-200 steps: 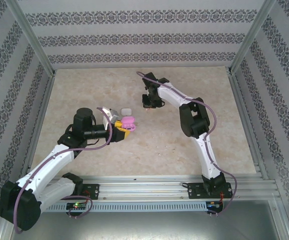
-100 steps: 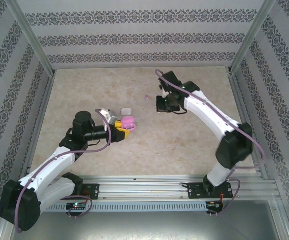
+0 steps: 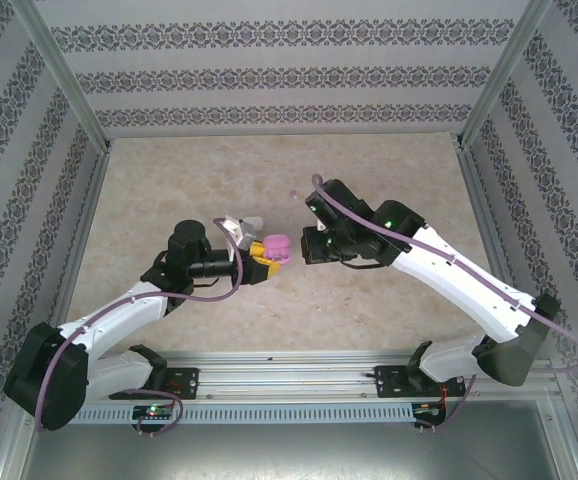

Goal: Insert the wireless bluetooth earbuds into the charging case

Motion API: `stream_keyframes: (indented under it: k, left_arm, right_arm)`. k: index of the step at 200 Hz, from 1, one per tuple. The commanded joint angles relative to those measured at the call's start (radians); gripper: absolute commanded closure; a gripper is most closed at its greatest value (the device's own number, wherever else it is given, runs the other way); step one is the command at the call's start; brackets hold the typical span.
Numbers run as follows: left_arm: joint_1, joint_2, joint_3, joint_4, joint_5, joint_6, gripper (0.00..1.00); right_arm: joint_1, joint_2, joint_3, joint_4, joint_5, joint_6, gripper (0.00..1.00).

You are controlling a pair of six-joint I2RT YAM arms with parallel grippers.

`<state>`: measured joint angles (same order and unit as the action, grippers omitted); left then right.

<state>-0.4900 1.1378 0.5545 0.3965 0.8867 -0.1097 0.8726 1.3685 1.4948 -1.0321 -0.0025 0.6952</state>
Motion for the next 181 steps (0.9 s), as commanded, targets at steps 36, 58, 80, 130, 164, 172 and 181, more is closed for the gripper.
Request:
stream_keyframes:
  k: [36,58,80,130,164,172,181]
  left_arm:
    - [-0.045,-0.002,0.041,0.043,-0.039,0.026,0.94]
    - [-0.051,-0.007,0.041,0.034,-0.049,0.031,0.94]
    - [-0.053,-0.01,0.045,0.031,-0.055,0.034,0.94]
    - [-0.055,-0.012,0.047,0.026,-0.055,0.036,0.94]
    - [-0.055,-0.019,0.044,0.024,-0.055,0.032,0.94]
    - [-0.055,-0.02,0.044,0.024,-0.054,0.031,0.94]
    - [-0.055,-0.021,0.043,0.024,-0.053,0.03,0.94]
  right_arm:
    - [0.066,0.074,0.117,-0.013,0.055,0.056,0.91]
    - [0.082,0.106,0.15,-0.019,0.061,0.06,0.91]
    - [0.098,0.131,0.167,-0.023,0.061,0.064,0.91]
    - [0.112,0.167,0.176,-0.023,0.061,0.073,0.91]
    - [0.112,0.185,0.173,-0.016,0.068,0.075,0.91]
    - [0.112,0.191,0.174,-0.013,0.07,0.075,0.91]
    - [0.112,0.197,0.176,-0.01,0.069,0.075,0.91]
